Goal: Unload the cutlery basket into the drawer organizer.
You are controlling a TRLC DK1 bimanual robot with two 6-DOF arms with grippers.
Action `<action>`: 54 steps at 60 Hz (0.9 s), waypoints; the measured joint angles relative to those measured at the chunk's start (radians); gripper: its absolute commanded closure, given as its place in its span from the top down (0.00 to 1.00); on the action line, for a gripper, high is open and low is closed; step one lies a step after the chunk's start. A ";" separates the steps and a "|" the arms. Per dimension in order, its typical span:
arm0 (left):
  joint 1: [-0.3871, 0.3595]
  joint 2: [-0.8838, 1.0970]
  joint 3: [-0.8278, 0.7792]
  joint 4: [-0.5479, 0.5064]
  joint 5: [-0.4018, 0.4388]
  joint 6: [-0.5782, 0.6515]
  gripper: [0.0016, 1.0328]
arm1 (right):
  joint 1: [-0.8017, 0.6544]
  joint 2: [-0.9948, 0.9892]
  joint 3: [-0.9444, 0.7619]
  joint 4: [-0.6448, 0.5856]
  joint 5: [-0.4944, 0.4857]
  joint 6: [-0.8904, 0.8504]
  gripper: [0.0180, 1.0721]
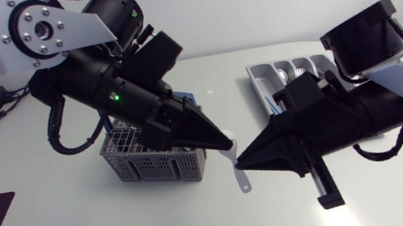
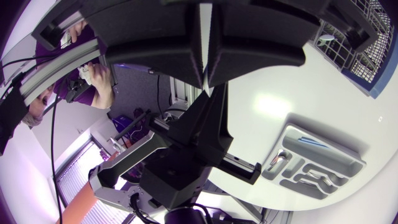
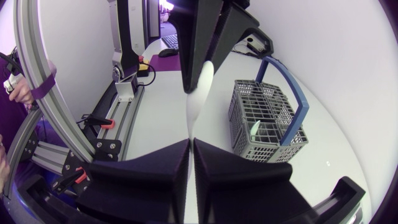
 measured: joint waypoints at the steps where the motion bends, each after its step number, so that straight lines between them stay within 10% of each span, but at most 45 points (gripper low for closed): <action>1: 0.000 0.000 0.000 0.000 0.000 0.000 0.06 | 0.000 0.000 -0.001 0.001 0.000 0.000 0.06; 15: 0.019 0.021 0.030 -0.004 0.023 -0.005 0.85 | 0.000 -0.001 -0.011 0.000 0.005 0.003 0.06; 37: 0.144 0.021 0.074 -0.003 0.022 -0.053 0.93 | -0.159 -0.053 -0.060 -0.050 0.040 -0.044 0.06; 54: 0.195 -0.045 -0.060 0.133 -0.211 -0.087 0.93 | -0.466 -0.145 -0.126 -0.053 0.142 -0.230 0.06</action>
